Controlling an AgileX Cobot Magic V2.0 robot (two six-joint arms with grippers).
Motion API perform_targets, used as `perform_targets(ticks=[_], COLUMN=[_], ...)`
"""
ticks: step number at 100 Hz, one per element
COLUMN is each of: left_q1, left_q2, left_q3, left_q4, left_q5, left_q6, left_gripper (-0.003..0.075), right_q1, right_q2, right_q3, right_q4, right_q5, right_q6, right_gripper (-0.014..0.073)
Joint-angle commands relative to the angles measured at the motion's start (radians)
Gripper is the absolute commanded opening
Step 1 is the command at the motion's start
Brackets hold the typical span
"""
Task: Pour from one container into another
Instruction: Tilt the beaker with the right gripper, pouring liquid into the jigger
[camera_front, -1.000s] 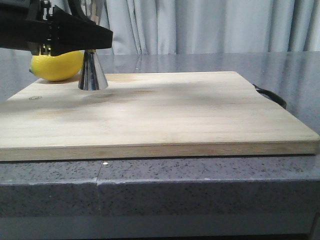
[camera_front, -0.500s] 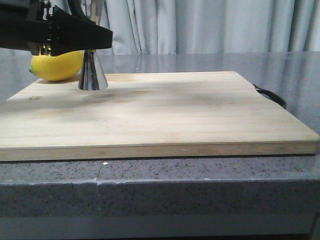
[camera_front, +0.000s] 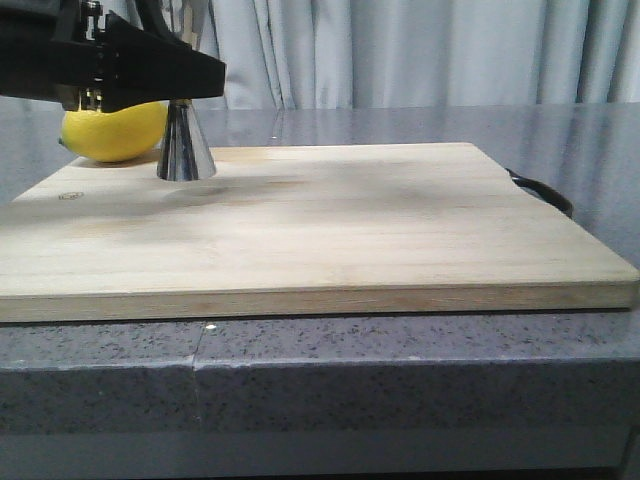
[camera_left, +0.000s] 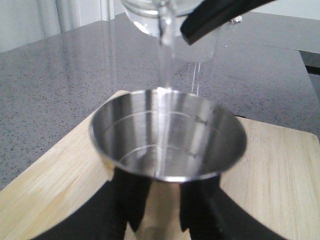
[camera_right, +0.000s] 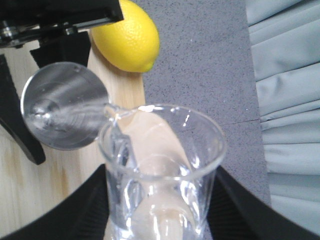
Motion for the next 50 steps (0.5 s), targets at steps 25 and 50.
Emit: perform_targets(ticks=[25,50], left_q1=[-0.005,-0.005], left_q2=[-0.048,-0.048], left_q3=[-0.027,-0.027], left_q4=[-0.072,-0.072], left_q5=[0.115,0.115], left_q6=[-0.007,-0.007], left_gripper=[0.0227,0.0227], right_q1=[0.002,0.002], right_q2=[-0.048,-0.048], right_q3=[-0.037,-0.037], right_q4=[-0.027,-0.028], right_q5=[-0.102,-0.104], right_q6=[-0.089,-0.135], right_gripper=[0.03,0.03])
